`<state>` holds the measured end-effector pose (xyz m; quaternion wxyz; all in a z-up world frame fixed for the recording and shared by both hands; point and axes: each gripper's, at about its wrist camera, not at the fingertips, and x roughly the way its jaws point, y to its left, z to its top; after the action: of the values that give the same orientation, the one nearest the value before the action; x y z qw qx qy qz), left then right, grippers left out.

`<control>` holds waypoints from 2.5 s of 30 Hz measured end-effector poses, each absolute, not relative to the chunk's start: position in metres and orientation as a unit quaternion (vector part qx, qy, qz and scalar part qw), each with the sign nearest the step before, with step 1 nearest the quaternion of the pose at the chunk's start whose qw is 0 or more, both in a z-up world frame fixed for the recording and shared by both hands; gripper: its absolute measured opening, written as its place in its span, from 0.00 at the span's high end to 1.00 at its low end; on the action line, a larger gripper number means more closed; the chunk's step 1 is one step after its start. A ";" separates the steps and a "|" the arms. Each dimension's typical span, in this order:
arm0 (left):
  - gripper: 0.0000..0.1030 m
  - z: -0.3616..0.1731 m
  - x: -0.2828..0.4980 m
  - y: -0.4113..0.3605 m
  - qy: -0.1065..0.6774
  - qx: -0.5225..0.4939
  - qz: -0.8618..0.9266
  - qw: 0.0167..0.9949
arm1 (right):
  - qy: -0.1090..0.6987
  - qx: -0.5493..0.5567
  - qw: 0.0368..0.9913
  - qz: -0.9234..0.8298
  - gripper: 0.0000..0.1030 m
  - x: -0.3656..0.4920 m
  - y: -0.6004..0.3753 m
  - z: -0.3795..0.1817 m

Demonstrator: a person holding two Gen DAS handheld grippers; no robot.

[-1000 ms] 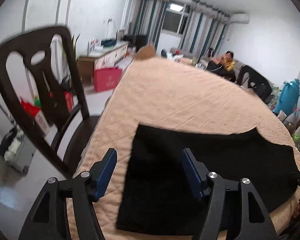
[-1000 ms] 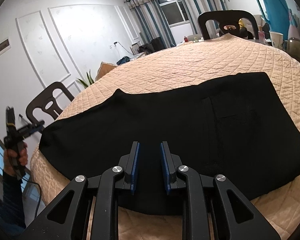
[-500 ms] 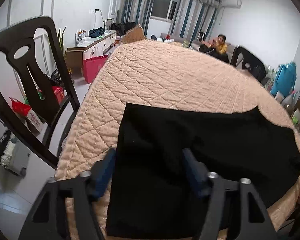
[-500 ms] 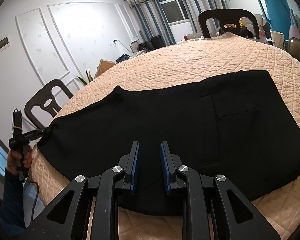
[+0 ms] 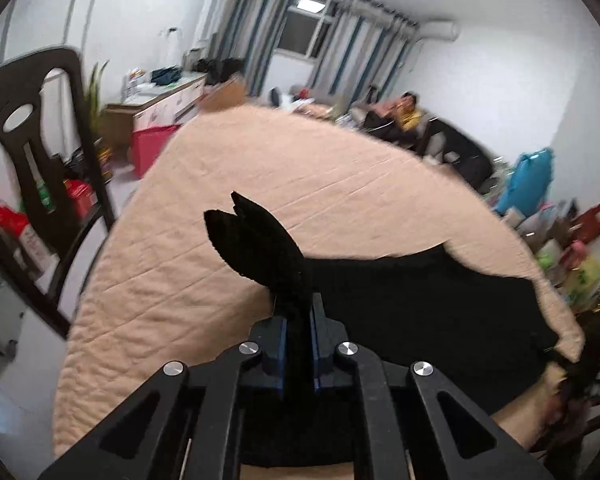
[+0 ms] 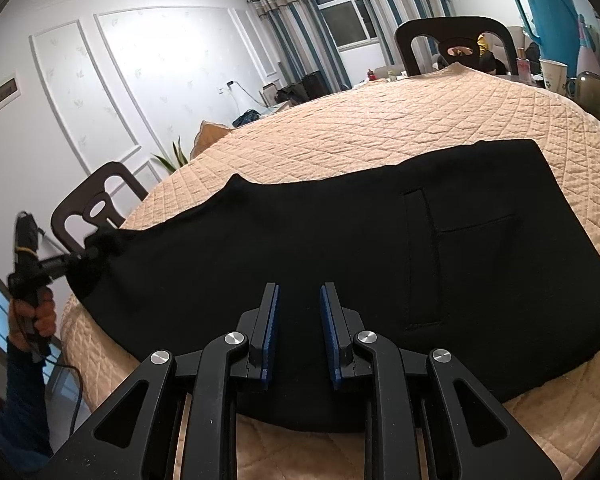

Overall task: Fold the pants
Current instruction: 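Lift the pants edge with both grippers and fold it over the pants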

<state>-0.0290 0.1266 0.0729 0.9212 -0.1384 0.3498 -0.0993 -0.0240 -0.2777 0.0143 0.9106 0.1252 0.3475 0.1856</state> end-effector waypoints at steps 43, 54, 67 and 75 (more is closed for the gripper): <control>0.58 0.026 -0.040 0.017 0.372 -0.130 -0.242 0.887 | 0.443 0.189 0.826 0.292 0.72 0.038 -0.205 0.004; 0.58 0.027 -0.044 0.007 0.373 -0.120 -0.254 0.884 | 0.382 0.189 0.855 0.296 0.97 0.042 -0.221 0.036; 0.57 0.029 -0.047 0.010 0.373 -0.115 -0.243 0.888 | 0.456 0.223 0.819 0.267 0.90 0.055 -0.241 0.000; 0.57 0.032 -0.050 0.024 0.362 -0.121 -0.214 0.899 | 0.472 0.237 0.798 0.291 0.86 0.037 -0.247 0.001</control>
<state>-0.0495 0.0241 0.0317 0.8991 -0.1210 0.3621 -0.2140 0.0369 -0.2467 0.0009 0.7979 0.2368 0.4717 0.2911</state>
